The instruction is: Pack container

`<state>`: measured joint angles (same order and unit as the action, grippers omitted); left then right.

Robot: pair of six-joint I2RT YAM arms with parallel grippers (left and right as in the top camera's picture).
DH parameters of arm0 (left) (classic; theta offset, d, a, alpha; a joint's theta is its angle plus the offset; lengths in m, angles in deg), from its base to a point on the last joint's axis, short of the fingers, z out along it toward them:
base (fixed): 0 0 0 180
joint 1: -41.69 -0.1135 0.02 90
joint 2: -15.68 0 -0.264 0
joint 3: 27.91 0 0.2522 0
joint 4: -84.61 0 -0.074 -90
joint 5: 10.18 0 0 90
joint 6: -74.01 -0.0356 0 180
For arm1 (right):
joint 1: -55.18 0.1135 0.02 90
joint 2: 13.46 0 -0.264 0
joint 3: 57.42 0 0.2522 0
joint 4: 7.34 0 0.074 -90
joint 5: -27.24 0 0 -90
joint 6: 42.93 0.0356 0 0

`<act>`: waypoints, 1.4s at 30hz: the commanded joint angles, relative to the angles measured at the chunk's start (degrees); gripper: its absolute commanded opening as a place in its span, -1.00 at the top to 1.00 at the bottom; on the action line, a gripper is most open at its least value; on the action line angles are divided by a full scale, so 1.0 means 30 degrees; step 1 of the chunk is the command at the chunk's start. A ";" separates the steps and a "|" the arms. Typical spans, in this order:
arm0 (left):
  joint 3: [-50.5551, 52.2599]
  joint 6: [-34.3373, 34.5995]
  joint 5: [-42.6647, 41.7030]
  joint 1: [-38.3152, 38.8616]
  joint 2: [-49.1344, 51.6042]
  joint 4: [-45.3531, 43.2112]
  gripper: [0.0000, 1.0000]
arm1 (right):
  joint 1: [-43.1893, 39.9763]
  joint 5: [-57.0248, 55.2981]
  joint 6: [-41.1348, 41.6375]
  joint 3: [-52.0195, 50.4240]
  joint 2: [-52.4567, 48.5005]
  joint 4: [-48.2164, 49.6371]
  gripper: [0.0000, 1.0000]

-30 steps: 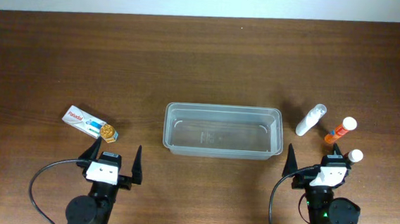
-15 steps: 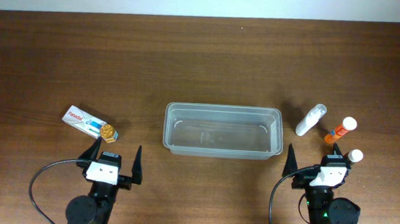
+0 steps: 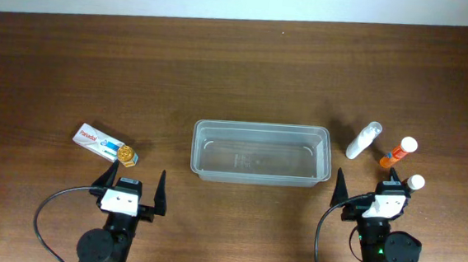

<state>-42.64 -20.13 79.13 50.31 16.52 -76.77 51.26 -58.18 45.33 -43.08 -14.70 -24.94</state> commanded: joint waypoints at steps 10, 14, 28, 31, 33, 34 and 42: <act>0.0073 -0.0656 -0.0007 0.0058 -0.0168 -0.0758 -0.99 | 0.0051 -0.0015 0.1450 -0.0087 0.0036 -0.0102 -0.97; 0.0022 -0.0357 -0.0984 0.0073 -0.0168 -0.0226 -0.99 | 0.0051 -0.0015 0.2892 -0.0087 0.0022 -0.0095 -0.97; -0.6492 0.3096 -0.0510 0.0073 0.3570 0.4962 -0.99 | 0.0051 0.1712 0.5676 0.6047 -0.3657 -0.2725 -0.97; -0.8939 0.3009 -0.0335 0.0073 0.6164 0.6433 -0.99 | 0.0051 0.1712 0.5668 0.9318 -0.6601 -0.4881 -0.97; -1.0528 0.2790 -0.0313 0.0073 0.8065 0.7417 -0.99 | 0.0051 0.1712 0.5668 1.1606 -0.8801 -0.6688 -0.97; -1.1307 0.2798 -0.0277 0.0073 0.9027 0.8007 -0.99 | 0.0051 0.1712 0.5661 1.2655 -0.9843 -0.7592 -0.96; -1.8935 0.2798 -0.0313 0.0036 1.7719 1.5314 -0.99 | 0.0051 0.1698 0.2477 2.2651 -1.9919 -1.7005 -0.97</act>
<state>-91.45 -11.82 77.88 50.31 61.83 -35.75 51.26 -53.55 57.49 16.08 -65.84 -70.29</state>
